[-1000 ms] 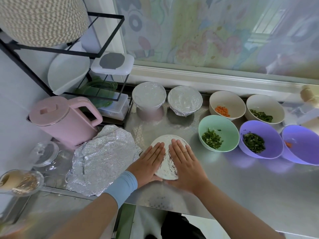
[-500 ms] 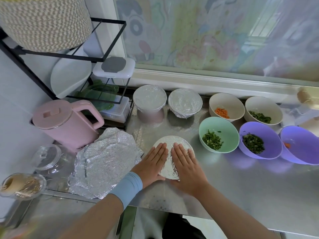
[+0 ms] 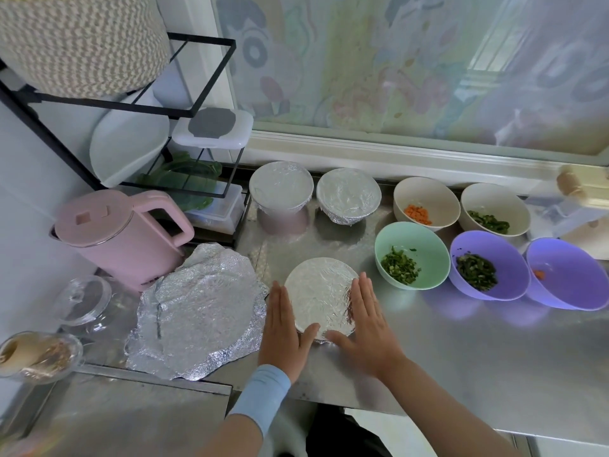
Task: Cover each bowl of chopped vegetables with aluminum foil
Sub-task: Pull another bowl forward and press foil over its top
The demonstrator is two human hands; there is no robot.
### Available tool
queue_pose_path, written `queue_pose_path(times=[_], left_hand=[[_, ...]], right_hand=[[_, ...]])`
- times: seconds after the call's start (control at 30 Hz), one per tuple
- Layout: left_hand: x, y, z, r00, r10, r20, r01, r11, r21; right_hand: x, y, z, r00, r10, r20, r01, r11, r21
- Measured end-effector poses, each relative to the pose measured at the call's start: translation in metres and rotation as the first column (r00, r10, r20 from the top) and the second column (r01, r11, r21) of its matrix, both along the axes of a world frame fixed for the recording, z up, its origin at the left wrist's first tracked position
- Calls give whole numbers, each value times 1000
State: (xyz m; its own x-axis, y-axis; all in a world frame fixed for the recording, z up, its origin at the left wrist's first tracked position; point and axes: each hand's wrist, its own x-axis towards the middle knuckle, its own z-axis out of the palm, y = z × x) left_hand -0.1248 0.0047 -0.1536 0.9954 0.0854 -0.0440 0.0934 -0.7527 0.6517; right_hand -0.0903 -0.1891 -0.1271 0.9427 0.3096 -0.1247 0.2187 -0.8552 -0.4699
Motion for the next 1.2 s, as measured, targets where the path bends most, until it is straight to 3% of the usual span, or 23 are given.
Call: queue_pose_path(times=[0.23, 0.33, 0.4, 0.47, 0.53, 0.7, 0.8, 0.93, 1.2], left_hand=[[5, 7, -1, 997, -77, -16, 75, 993, -89], [5, 1, 10, 997, 74, -4, -74, 976, -204], [1, -11, 27, 937, 340, -78, -341, 847, -407], [-1, -25, 44, 838, 489, -243, -532, 631, -565], [0, -39, 56, 830, 453, -327, -546, 534, -646], [32, -35, 54, 809, 394, -437, -583, 441, -682], [52, -18, 56, 815, 388, -430, -579, 505, -640], [48, -9, 62, 782, 516, -349, -623, 658, -424], [76, 2, 73, 832, 429, -352, -549, 730, -407]], right_hand=[[0, 1, 2, 1000, 2, 5, -2, 1000, 9], [1, -3, 7, 990, -90, -109, 112, 968, 224], [3, -5, 17, 919, -249, -305, 374, 794, 480], [8, -8, 24, 839, -318, -441, 533, 641, 552], [13, -10, 29, 832, -297, -468, 533, 663, 526], [20, -2, 34, 842, -327, -430, 498, 777, 385], [20, 1, 37, 812, -383, -440, 548, 759, 352], [34, 4, 40, 752, -394, -529, 600, 741, 301], [64, 24, 42, 715, -385, -584, 632, 713, 303]])
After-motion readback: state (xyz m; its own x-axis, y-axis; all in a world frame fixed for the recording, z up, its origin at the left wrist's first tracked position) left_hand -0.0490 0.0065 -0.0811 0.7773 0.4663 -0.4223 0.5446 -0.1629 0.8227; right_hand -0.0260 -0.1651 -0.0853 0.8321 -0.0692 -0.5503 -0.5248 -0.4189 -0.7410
